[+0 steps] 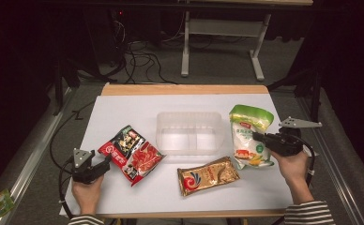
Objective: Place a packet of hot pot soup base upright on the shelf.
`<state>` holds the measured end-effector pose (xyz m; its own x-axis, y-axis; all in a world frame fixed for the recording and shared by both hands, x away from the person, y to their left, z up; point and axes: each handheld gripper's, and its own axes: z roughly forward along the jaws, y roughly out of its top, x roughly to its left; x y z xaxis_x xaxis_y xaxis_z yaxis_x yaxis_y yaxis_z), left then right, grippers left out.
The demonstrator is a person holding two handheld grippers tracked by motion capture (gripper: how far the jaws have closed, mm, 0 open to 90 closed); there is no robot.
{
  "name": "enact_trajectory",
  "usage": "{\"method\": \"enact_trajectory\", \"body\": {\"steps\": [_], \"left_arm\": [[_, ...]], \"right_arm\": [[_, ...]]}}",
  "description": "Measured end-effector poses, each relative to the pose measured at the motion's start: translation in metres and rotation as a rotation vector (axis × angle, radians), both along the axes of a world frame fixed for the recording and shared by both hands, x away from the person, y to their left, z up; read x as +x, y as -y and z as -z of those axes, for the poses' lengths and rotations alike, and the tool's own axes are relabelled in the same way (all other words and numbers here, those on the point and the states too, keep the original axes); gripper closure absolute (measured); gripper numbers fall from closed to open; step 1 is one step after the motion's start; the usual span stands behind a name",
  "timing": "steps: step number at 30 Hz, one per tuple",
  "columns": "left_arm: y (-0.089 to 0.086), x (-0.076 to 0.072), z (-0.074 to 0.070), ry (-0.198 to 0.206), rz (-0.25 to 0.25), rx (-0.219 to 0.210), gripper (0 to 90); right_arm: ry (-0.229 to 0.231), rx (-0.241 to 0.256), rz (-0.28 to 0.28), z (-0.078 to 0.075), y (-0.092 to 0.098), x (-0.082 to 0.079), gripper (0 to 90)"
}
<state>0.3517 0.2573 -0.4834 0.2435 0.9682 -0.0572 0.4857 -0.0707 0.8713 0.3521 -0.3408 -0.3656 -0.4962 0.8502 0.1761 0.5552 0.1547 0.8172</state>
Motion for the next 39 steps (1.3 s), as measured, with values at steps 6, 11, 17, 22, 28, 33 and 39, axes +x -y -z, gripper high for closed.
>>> {"method": "enact_trajectory", "body": {"steps": [6, 11, 17, 22, 28, 33, 39], "left_arm": [[0.000, 0.000, 0.000, -0.004, 0.002, 0.000, 31.7], [0.000, 0.000, 0.000, -0.003, 0.000, 0.001, 31.8], [0.000, 0.000, 0.000, -0.006, 0.002, 0.001, 31.8], [0.000, 0.000, 0.000, -0.002, 0.000, 0.001, 31.7], [0.000, 0.000, 0.000, -0.002, 0.000, 0.002, 31.7], [0.000, 0.000, 0.000, -0.001, 0.002, 0.003, 31.8], [0.000, 0.000, 0.000, -0.001, 0.002, 0.004, 31.8]], "right_arm": [[0.012, 0.001, -0.011, -0.004, -0.004, -0.002, 87.3], [0.026, 0.011, -0.018, -0.008, -0.008, -0.003, 87.3], [0.036, 0.016, -0.026, -0.013, -0.015, -0.003, 87.3], [0.039, 0.016, -0.041, -0.015, -0.022, -0.001, 87.3], [0.043, 0.024, -0.056, -0.017, -0.029, 0.003, 87.3], [0.051, 0.028, -0.061, -0.020, -0.036, 0.006, 87.3], [0.052, 0.034, -0.073, -0.022, -0.045, 0.011, 87.3]]}}
